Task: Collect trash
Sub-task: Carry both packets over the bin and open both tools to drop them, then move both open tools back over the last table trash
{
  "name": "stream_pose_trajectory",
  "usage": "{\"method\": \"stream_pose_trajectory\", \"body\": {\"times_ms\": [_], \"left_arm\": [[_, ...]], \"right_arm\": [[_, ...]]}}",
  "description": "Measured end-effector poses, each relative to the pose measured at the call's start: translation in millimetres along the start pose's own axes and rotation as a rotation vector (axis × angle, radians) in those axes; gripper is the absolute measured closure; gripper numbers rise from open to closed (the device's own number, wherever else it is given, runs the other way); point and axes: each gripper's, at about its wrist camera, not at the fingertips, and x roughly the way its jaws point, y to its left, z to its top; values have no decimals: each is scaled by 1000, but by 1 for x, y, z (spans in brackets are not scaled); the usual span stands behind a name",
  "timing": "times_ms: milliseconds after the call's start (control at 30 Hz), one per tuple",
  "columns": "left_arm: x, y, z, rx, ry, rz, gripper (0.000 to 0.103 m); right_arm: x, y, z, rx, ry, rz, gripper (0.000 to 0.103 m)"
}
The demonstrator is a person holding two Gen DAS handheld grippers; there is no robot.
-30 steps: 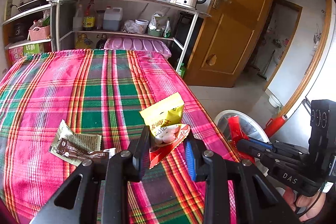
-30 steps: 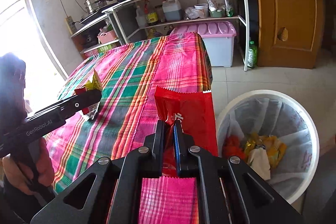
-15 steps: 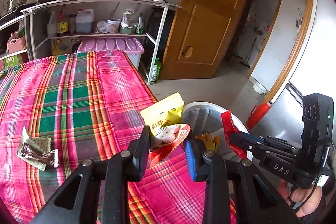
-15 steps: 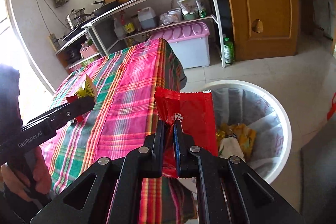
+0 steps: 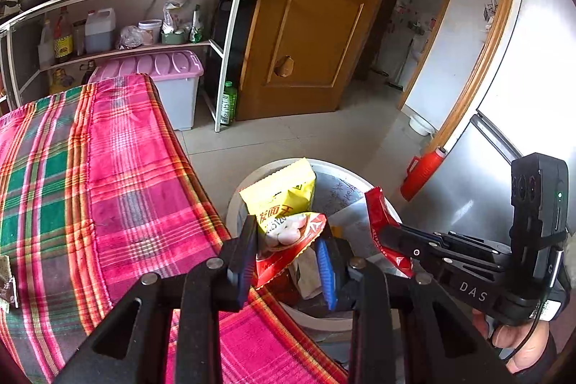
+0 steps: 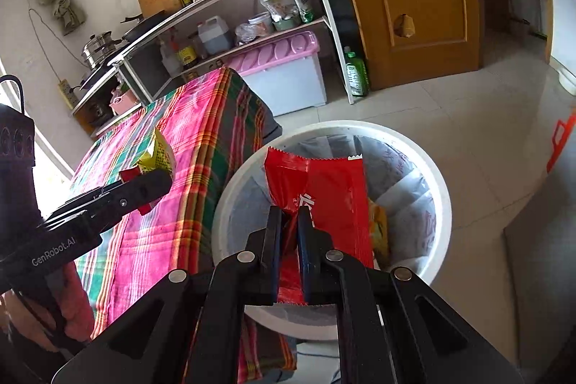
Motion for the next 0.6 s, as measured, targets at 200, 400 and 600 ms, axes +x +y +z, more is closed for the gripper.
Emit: {"method": "stream_pose_trajectory", "body": {"times_ms": [200, 400, 600], "left_arm": [[23, -10, 2, 4, 32, -19, 70], [39, -11, -2, -8, 67, -24, 57], [36, -6, -3, -24, 62, -34, 57]], "right_arm": [[5, -20, -1, 50, 12, -15, 93], [6, -29, -3, 74, 8, -18, 73], [4, -28, -3, 78, 5, -13, 71]]}}
